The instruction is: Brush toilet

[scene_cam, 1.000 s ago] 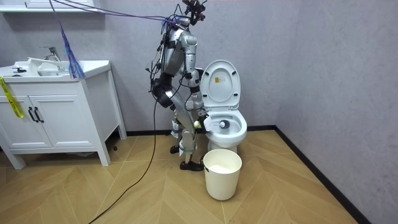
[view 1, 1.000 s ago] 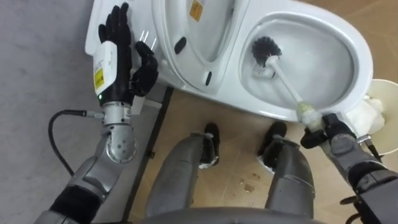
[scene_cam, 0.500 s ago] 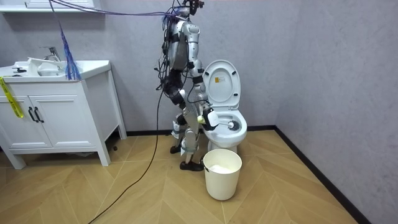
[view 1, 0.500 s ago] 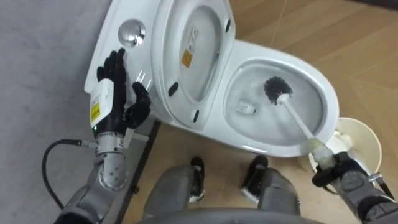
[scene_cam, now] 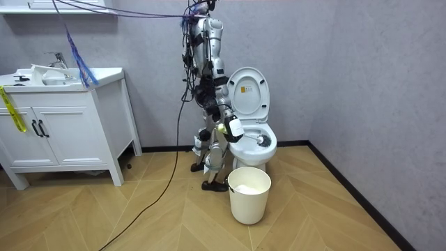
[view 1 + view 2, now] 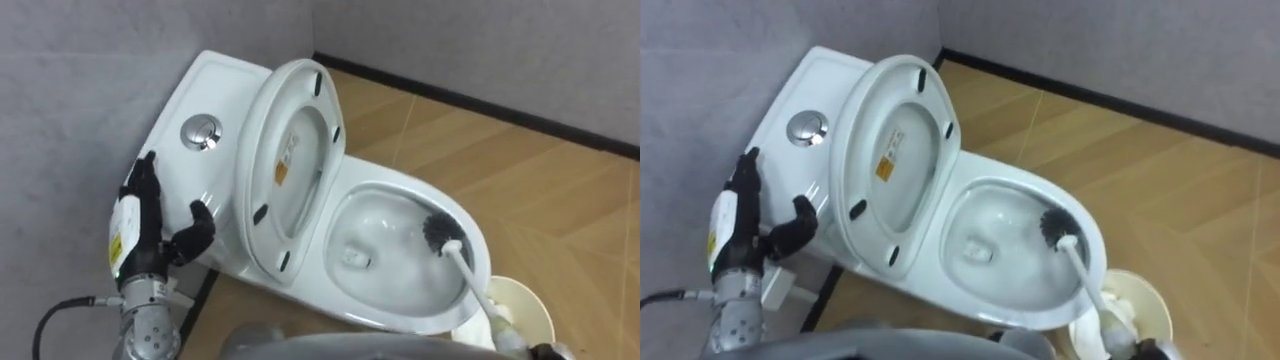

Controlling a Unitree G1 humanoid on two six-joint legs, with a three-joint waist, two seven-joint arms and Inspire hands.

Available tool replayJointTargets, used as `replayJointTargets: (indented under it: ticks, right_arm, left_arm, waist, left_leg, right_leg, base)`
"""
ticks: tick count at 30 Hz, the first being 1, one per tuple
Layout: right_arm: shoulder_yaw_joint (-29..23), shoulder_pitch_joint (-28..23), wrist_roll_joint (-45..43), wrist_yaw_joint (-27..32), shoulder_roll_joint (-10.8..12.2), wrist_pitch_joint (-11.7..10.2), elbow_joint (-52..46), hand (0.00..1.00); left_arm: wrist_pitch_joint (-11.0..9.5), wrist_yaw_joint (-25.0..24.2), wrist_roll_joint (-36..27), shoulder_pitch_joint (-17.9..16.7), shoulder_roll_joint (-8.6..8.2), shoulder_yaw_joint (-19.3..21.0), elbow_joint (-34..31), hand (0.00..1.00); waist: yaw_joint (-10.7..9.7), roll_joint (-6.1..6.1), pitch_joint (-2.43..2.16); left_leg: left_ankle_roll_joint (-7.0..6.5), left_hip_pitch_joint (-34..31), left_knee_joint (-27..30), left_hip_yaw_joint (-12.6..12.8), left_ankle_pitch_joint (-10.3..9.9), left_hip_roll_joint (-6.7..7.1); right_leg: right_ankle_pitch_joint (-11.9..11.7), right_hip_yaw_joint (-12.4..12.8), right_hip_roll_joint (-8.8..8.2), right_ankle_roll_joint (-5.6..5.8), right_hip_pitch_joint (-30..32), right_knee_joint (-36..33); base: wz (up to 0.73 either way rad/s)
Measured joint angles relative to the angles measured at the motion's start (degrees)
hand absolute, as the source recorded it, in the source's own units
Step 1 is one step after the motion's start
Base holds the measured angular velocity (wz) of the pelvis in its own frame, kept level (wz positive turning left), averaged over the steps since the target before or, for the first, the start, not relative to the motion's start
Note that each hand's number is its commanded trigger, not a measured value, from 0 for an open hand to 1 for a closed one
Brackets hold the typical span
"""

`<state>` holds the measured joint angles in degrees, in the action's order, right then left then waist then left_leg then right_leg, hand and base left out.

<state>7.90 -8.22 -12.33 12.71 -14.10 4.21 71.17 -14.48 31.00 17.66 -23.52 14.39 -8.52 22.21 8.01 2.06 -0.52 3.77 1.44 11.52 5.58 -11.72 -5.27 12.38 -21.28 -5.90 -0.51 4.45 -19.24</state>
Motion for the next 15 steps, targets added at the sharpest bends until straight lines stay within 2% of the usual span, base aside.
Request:
replayJointTargets:
  ticks: [5,7,10,12,15]
  right_arm:
    - [-0.5,-1.4,-1.5,-0.4,1.3,1.6,-0.7,1.00]
    - [-2.2,-2.5,-1.7,-0.7,1.9,2.1,-1.4,1.00]
    - [-5.2,-4.3,-1.7,-1.4,3.4,2.2,-1.5,1.00]
    - [-6.6,-4.7,-1.6,-1.8,4.0,2.5,-1.5,1.00]
    - [-8.9,-5.8,-1.5,-2.1,4.6,3.4,-1.4,1.00]
  left_arm:
    - [-0.8,0.0,-3.8,-1.5,-0.84,1.8,0.1,0.00]
    - [-1.0,-0.1,-11.0,-2.7,-2.90,4.9,0.2,0.00]
    - [-1.2,-0.2,-17.7,-2.8,-3.84,9.3,0.3,0.00]
    - [-1.2,-0.9,-21.0,-2.9,-3.85,11.4,1.5,0.00]
    - [-1.2,-2.7,-25.3,-3.4,-4.72,13.0,1.8,0.00]
  waist:
    - [0.1,0.66,0.08]
    - [0.2,0.86,0.06]
    - [0.1,1.40,0.00]
    - [0.1,1.48,-0.01]
    - [0.4,1.35,-0.01]
  left_leg:
    - [0.00,4.3,-1.1,-0.2,0.0,-0.07]
    - [0.03,6.2,-2.1,-0.2,0.0,-0.17]
    - [0.60,6.6,-2.8,-0.5,-0.4,-0.56]
    - [0.74,7.0,-3.4,-0.2,-0.6,-0.81]
    - [0.91,7.3,-3.3,0.5,-0.8,-1.34]
  right_leg:
    - [0.4,0.3,0.52,0.45,-4.2,1.7]
    - [0.7,0.7,0.82,0.60,-5.4,1.8]
    - [0.7,0.7,1.28,0.51,-5.5,1.7]
    - [0.5,1.1,1.66,0.33,-5.6,1.9]
    - [0.1,2.2,2.45,-0.02,-5.5,2.6]
  base:
    - [0.02]
    - [-0.09]
    - [-0.01]
    - [-0.13]
    - [-0.17]
